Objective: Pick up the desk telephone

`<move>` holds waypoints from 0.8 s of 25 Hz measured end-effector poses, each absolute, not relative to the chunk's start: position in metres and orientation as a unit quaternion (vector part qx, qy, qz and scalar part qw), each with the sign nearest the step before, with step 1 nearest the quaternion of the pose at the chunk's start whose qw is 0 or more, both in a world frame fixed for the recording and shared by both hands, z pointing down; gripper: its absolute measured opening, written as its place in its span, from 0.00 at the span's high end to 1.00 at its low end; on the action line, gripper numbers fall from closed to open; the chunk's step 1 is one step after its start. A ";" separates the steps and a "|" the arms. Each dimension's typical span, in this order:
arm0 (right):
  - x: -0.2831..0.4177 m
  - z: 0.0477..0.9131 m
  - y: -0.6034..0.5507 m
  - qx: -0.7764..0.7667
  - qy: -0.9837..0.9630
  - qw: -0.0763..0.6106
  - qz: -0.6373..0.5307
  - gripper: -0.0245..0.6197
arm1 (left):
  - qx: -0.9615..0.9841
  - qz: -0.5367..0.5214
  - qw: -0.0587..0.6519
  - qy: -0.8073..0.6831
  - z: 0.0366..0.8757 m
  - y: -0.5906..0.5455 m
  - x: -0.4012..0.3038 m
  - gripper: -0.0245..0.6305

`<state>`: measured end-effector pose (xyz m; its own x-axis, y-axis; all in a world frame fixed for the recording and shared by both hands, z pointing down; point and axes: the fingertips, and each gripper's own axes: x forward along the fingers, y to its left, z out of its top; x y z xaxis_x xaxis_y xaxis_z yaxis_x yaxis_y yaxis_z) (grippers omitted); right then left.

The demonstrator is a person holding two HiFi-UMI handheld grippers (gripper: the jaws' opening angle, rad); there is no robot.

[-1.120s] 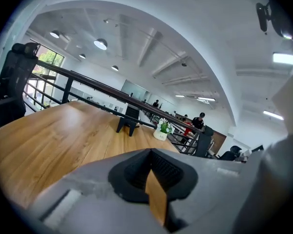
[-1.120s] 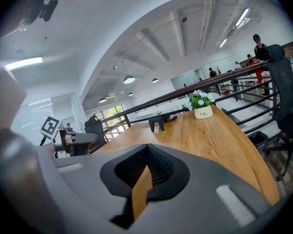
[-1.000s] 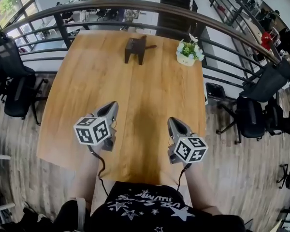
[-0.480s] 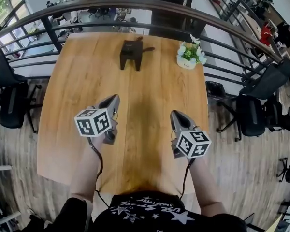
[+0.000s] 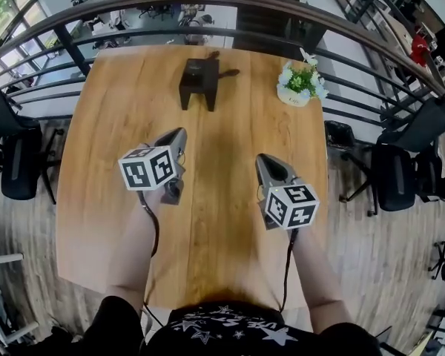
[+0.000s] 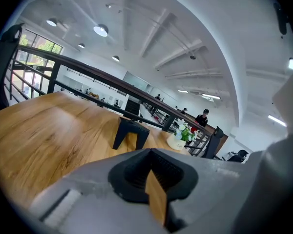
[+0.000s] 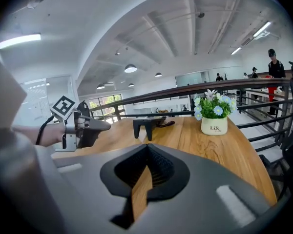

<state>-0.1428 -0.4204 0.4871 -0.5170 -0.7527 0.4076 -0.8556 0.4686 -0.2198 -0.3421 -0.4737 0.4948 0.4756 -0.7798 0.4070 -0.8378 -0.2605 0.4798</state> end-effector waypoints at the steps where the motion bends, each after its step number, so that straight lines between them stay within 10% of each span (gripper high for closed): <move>1: -0.142 0.492 -0.425 0.475 -0.846 0.128 0.205 0.96 | 0.792 0.044 0.333 -0.510 0.498 -0.480 -0.340 0.96; 20: -0.152 0.541 -0.481 0.490 -0.835 0.135 0.211 0.96 | 0.745 -0.140 0.502 -0.416 0.535 -0.587 -0.298 0.57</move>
